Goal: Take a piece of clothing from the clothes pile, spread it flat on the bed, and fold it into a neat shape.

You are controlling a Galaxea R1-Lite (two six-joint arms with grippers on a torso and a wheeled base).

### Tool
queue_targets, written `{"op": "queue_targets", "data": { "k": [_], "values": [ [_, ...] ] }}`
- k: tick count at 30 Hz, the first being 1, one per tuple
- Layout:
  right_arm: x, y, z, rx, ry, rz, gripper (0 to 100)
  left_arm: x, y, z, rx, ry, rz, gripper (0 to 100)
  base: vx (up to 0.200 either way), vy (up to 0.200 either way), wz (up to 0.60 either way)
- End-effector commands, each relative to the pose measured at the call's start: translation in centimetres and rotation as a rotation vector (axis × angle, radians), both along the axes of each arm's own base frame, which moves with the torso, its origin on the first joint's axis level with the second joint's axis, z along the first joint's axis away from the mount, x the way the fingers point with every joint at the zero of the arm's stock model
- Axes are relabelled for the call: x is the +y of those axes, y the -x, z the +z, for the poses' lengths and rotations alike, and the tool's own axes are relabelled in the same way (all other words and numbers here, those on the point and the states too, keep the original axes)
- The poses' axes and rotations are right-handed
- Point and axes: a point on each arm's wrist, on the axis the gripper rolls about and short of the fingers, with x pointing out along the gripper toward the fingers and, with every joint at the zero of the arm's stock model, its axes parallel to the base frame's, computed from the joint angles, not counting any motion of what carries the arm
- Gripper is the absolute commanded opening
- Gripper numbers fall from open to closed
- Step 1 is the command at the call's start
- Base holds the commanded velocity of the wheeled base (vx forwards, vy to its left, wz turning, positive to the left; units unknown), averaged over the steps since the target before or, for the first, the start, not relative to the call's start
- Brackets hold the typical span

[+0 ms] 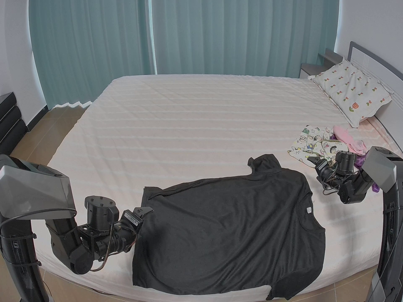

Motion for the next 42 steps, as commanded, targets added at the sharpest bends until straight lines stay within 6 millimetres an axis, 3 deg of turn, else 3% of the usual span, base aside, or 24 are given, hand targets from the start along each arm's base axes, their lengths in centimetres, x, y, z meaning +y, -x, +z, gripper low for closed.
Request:
{"op": "queue_targets", "data": {
  "k": [1,8,16,22,26,31,34,42],
  "values": [
    [0.2,1.4,1.6,0.004,-0.008,0.012,100,0.0,0.0,0.0,0.000,0.001,0.000,100,0.000,0.000,0.00],
    [2.2,4.2,2.1,0.048,-0.030,0.092,100,-0.4,0.8,-0.2,0.017,-0.013,-0.032,100,-0.114,0.000,0.00],
    [2.5,7.4,1.6,0.079,-0.038,0.102,100,-0.4,2.3,-0.6,0.059,-0.045,-0.065,100,-0.200,0.000,0.00],
    [2.6,9.9,1.1,0.097,-0.047,0.121,100,-0.4,4.5,-1.4,0.100,-0.160,-0.168,100,-0.100,0.000,0.00],
    [2.7,10.7,0.6,0.127,-0.047,0.122,100,-1.1,5.6,-2.3,0.131,-0.237,-0.244,100,0.000,0.000,0.00],
    [2.7,10.8,0.5,0.130,-0.048,0.122,100,-1.1,5.6,-3.4,0.139,-0.335,-0.237,100,0.000,0.000,0.00],
    [2.8,10.7,0.5,0.129,-0.046,0.127,100,-1.2,5.4,-5.3,0.146,-0.482,-0.212,100,0.000,0.000,0.00],
    [2.7,10.4,0.5,0.119,-0.044,0.126,100,-2.0,4.5,-6.3,0.083,-0.485,-0.210,100,0.000,0.000,0.00]
  ]
}}
